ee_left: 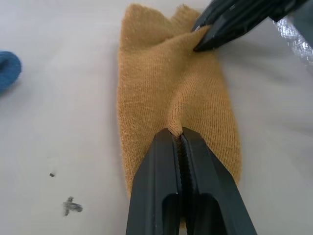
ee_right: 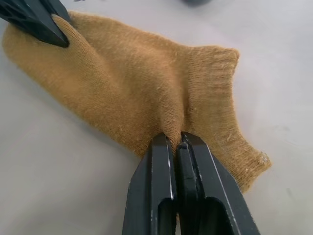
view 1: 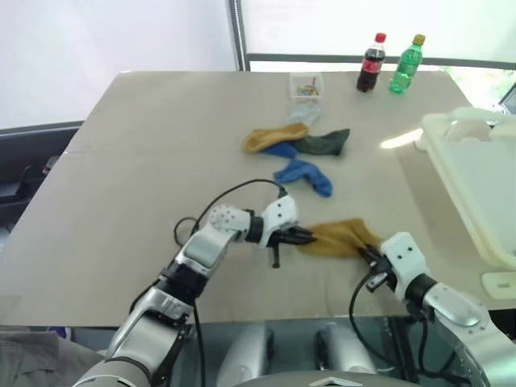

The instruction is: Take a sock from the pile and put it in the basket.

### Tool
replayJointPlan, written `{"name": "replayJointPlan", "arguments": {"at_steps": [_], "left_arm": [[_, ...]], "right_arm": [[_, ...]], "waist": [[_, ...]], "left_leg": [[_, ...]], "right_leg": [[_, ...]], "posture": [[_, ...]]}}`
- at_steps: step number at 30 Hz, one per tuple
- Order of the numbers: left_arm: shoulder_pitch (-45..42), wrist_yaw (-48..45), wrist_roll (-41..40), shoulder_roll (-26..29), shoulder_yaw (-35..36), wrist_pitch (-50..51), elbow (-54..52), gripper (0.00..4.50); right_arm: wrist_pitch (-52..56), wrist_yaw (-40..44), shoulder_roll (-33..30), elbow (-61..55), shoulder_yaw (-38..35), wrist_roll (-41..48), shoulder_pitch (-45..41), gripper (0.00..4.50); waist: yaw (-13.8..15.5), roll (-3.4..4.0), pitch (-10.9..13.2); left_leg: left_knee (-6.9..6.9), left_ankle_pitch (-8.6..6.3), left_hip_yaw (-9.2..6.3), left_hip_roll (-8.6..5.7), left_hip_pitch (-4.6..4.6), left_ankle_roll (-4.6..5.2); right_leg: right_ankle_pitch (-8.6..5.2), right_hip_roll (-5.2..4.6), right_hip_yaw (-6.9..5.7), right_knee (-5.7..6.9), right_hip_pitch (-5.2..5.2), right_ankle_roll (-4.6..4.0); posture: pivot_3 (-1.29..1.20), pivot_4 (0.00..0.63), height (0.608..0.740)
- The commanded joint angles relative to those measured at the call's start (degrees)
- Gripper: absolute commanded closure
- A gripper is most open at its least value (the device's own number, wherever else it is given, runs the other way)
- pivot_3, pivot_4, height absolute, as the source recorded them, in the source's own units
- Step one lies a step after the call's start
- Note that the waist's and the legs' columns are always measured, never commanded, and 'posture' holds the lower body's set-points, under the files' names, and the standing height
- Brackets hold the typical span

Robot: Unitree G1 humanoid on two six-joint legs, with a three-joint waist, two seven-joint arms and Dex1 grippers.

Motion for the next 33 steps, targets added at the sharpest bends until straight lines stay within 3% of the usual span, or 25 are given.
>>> {"name": "replayJointPlan", "arguments": {"at_steps": [1, 2, 3, 4, 5, 6, 12, 15, 18, 21, 26, 28, 31, 32, 33], "left_arm": [[-1.82, 1.99, -3.41, -0.21, 4.79, 4.06, -4.01, 3.05], [-2.4, 3.98, -3.23, -0.74, 5.92, 4.59, -4.04, 2.31], [-3.09, 6.01, -2.87, -1.36, 6.89, 4.89, -3.7, 2.19], [-3.75, 7.75, -2.29, -1.87, 7.6, 4.73, -3.27, 1.57], [-4.69, 9.76, -1.08, -2.49, 7.85, 4.1, -2.19, 1.28], [-5.72, 11.01, -0.58, -3.27, 7.93, 4.65, -0.89, 0.84], [-11.29, 14.41, 5.09, -9.71, 2.94, 4.25, 13.03, 0.84], [-15.99, 21.16, 6.67, -14.4, 5.1, 4.53, 23.85, 0.84], [-21.32, 28.38, 7.51, -17.48, 8.52, -2.26, 33.58, 0.84], [-24.62, 28.83, 7.18, -18.71, 10.37, -7.91, 36.68, 0.84], [-23.76, 24.74, 6.95, -15.83, 10.83, -8.0, 32.8, 0.84], [-21.19, 21.54, 4.81, -12.86, 11.78, -4.1, 25.42, 0.84], [-16.0, 16.65, 1.95, -6.8, 12.71, 2.99, 12.38, 0.73], [-14.46, 15.83, 2.11, -4.42, 12.82, 3.75, 9.29, 0.2], [-13.25, 15.66, 2.27, -2.08, 13.49, 4.17, 6.99, 0.19]], "right_arm": [[0.34, 0.72, 0.26, -1.72, -2.54, 1.41, -2.13, 3.5], [0.49, 1.08, -0.03, -2.26, -2.48, 1.47, -2.44, 2.81], [0.72, 1.13, 0.17, -2.88, -2.9, 1.91, -2.71, 2.65], [0.83, 1.38, 0.4, -3.55, -3.44, 2.59, -2.91, 2.04], [0.9, 2.19, 0.27, -4.46, -4.03, 3.57, -2.94, 1.71], [1.06, 2.82, 0.17, -5.34, -4.77, 4.64, -3.02, 1.66], [2.3, 4.06, -0.56, -7.9, -8.78, 8.54, -5.4, 1.66], [3.53, 3.59, -1.14, -8.64, -10.12, 9.07, -7.06, 1.66], [4.43, 2.67, -0.9, -9.89, -11.29, 9.81, -7.97, 1.66], [5.08, 1.69, -0.56, -11.05, -11.01, 9.92, -8.4, 1.66], [5.3, 1.03, -0.1, -11.81, -9.98, 10.31, -9.95, 1.66], [5.28, 2.03, 0.02, -11.64, -9.99, 11.72, -11.07, 1.66], [5.57, 3.02, 0.23, -11.35, -10.12, 13.87, -12.83, 0.79], [5.49, 3.47, 0.12, -11.09, -9.94, 14.47, -13.52, 0.07], [5.27, 3.61, 0.01, -10.85, -9.5, 14.57, -14.43, 0.01]], "waist": [[-0.07, 0.01, 0.01], [-0.07, 0.01, 0.01], [0.11, 0.01, 0.01], [0.24, 0.0, 0.01], [0.36, 0.0, 0.01], [0.39, 0.0, 0.01], [0.3, -0.01, 0.01], [0.44, -0.04, 0.03], [0.3, -0.05, 0.04], [-0.14, -0.07, 0.05], [-0.43, -0.07, 0.05], [-0.94, -0.07, 0.05], [-1.49, -0.04, 0.07], [-1.36, -0.04, 0.07], [-1.16, -0.05, 0.07]], "left_leg": [[0.0, 0.0, -0.03, 0.01, -0.01, 0.0], [0.0, 0.0, -0.07, 0.01, -0.01, 0.0], [0.0, 0.0, -0.09, 0.01, -0.02, 0.0], [0.0, 0.0, -0.12, 0.0, -0.04, -0.01], [0.0, 0.0, -0.13, 0.0, -0.07, 0.0], [0.0, 0.0, -0.13, -0.01, -0.11, -0.01], [0.01, 0.0, -0.06, -0.11, -0.11, 0.0], [0.02, 0.0, -0.06, -0.11, -0.11, 0.01], [0.09, 0.0, -0.14, -0.1, -0.14, 0.01], [0.08, 0.0, -0.09, -0.07, -0.15, 0.01], [0.06, 0.06, -0.01, -0.07, -0.32, -0.1], [0.06, 0.06, 0.01, -0.07, -0.31, -0.1], [0.02, 0.06, 0.03, 0.0, -0.29, -0.1], [-0.02, 0.07, 0.0, 0.02, -0.26, -0.12], [-0.02, 0.07, -0.03, 0.02, -0.27, -0.12]], "right_leg": [[0.0, 0.0, 0.0, 0.01, 0.0, 0.0], [0.0, 0.01, 0.0, 0.01, 0.0, 0.0], [0.0, 0.02, 0.0, 0.0, 0.0, 0.0], [0.0, 0.02, -0.01, -0.01, 0.0, -0.01], [0.0, 0.02, -0.01, -0.03, -0.01, -0.01], [0.0, 0.01, -0.01, -0.06, -0.02, -0.01], [0.0, 0.13, -0.16, -0.09, 0.0, 0.0], [0.0, 0.16, -0.19, -0.05, -0.01, 0.01], [0.01, 0.15, -0.3, -0.01, 0.0, 0.02], [0.0, 0.12, -0.22, -0.01, -0.04, 0.01], [0.01, 0.07, -0.14, -0.02, -0.22, 0.01], [0.01, 0.07, -0.11, -0.01, -0.23, 0.01], [0.01, 0.03, -0.03, 0.02, -0.27, 0.0], [0.01, 0.03, 0.08, 0.03, -0.3, 0.0], [0.0, 0.02, 0.08, 0.04, -0.29, -0.01]], "posture": [[0.0, 0.15, 0.74], [0.0, 0.15, 0.74], [0.0, 0.15, 0.74], [0.0, 0.15, 0.74], [0.0, 0.15, 0.74], [0.0, 0.15, 0.74], [0.0, 0.15, 0.74], [0.0, 0.15, 0.74], [0.0, 0.15, 0.74], [0.0, 0.15, 0.74], [0.0, 0.15, 0.74], [0.0, 0.15, 0.74], [0.0, 0.15, 0.74], [0.0, 0.15, 0.74], [0.0, 0.15, 0.74]]}}
